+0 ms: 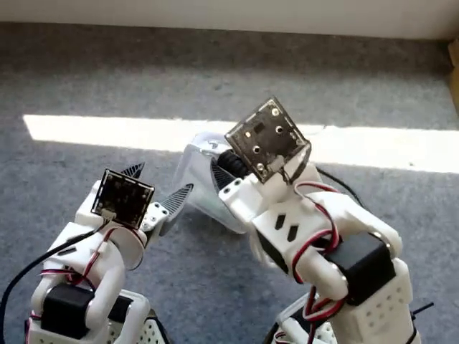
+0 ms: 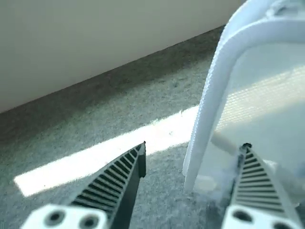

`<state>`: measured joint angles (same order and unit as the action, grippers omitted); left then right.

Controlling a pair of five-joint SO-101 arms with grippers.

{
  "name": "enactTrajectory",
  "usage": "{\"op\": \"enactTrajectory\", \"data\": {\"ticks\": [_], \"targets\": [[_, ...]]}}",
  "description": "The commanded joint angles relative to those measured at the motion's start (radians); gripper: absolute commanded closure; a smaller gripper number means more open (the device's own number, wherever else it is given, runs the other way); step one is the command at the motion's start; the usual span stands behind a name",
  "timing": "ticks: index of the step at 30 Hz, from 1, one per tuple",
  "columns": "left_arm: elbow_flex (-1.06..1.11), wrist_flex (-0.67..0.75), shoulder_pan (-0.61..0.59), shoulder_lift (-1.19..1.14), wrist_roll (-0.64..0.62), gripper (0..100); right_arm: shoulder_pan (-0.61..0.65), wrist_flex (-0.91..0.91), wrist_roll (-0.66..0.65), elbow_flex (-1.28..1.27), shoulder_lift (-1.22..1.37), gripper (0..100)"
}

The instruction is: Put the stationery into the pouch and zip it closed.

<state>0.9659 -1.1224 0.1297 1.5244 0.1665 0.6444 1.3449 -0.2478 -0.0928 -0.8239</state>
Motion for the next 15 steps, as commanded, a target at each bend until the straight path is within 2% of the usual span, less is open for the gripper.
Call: {"op": "enactTrajectory", "data": {"ticks": [1,4,9,15], "targets": [[-0.01,-0.012,0.022,0.012,-0.066,71,0.002,-0.071,-0.015,0.008,0.071,99.3],[-0.019,-0.012,0.022,0.019,-0.083,71,0.007,-0.047,-0.014,0.035,0.091,99.3],[-0.068,-0.032,0.01,0.019,-0.083,70,0.045,0.134,-0.015,0.166,0.085,99.3],[-0.225,-0.206,0.016,0.018,-0.083,67,0.157,0.367,-0.015,0.332,0.093,99.3]]}}
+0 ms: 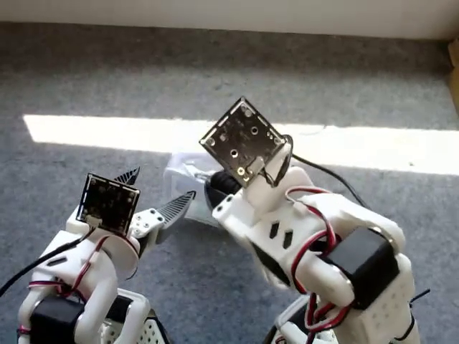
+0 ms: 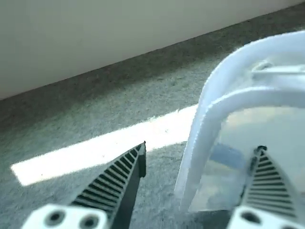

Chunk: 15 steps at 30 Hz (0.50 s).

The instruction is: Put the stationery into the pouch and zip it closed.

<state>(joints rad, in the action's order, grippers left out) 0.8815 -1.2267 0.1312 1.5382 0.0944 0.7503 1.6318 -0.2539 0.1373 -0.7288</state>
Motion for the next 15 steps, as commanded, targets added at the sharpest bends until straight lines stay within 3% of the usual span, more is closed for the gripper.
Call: {"op": "enactTrajectory", "data": {"ticks": [1,4,9,15], "targets": [[-0.168,-0.135,0.016,0.004,-0.009,67,0.067,0.11,-0.009,0.117,-0.002,99.3],[-0.232,-0.224,0.035,0.005,0.048,67,0.104,0.133,-0.009,0.139,-0.013,99.3],[-0.297,-0.364,0.168,0.005,0.13,67,0.125,0.133,-0.009,0.079,-0.013,99.3],[-0.295,-0.37,0.197,0.004,0.135,67,0.223,0.133,-0.009,0.025,-0.073,99.3]]}}
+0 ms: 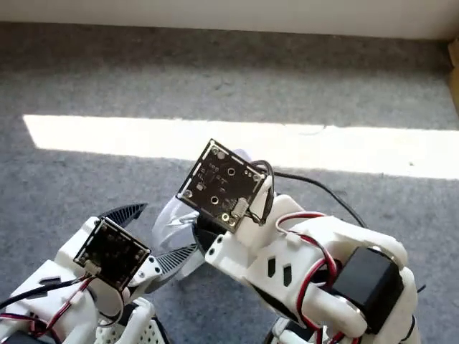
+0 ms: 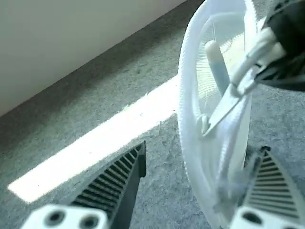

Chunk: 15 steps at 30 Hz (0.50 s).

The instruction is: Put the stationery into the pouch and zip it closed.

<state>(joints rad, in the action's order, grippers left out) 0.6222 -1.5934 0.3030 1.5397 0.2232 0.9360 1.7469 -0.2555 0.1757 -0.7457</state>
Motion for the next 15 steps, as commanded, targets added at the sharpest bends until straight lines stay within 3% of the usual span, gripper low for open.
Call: {"op": "enactTrajectory", "data": {"ticks": [1,8,15], "targets": [[-0.038,-0.003,0.025,0.004,0.005,67,0.044,0.018,-0.008,-0.022,-0.068,99.3],[-0.038,-0.009,0.025,0.005,-0.107,67,0.042,0.015,-0.029,-0.03,-0.105,99.3],[-0.038,-0.005,0.027,0.005,-0.18,76,0.041,0.013,-0.029,-0.03,-0.11,99.3]]}}
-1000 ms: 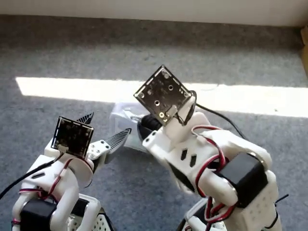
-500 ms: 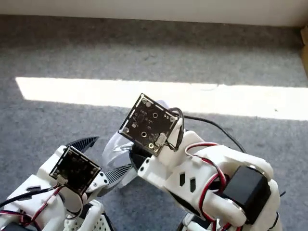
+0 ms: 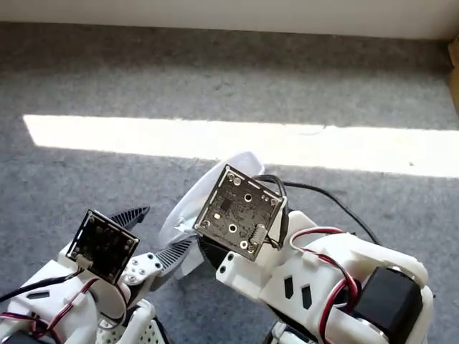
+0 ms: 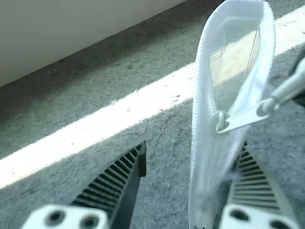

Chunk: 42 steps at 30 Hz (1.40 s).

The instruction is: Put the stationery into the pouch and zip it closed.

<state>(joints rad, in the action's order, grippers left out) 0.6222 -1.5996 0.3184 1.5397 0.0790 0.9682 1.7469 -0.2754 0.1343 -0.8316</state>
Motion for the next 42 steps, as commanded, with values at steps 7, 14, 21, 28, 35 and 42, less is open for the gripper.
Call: {"op": "enactTrajectory", "data": {"ticks": [7,14,21,28,35,42], "targets": [[-0.038,0.003,0.045,0.005,-0.034,82,-0.004,-0.007,-0.009,0.013,-0.027,99.3],[-0.036,0.074,0.271,0.005,-0.029,100,-0.042,-0.03,-0.009,0.013,-0.027,99.3],[-0.036,0.074,0.343,0.005,-0.029,100,-0.044,-0.03,-0.012,0.013,-0.027,99.3],[0.013,0.081,0.338,0.11,-0.028,97,-0.042,-0.028,-0.014,0.013,-0.028,99.3],[0.194,0.193,0.243,0.292,-0.077,77,-0.039,-0.024,-0.014,0.013,-0.028,99.3],[0.292,0.276,0.205,0.282,-0.086,77,-0.039,-0.022,-0.014,0.013,-0.028,99.3]]}}
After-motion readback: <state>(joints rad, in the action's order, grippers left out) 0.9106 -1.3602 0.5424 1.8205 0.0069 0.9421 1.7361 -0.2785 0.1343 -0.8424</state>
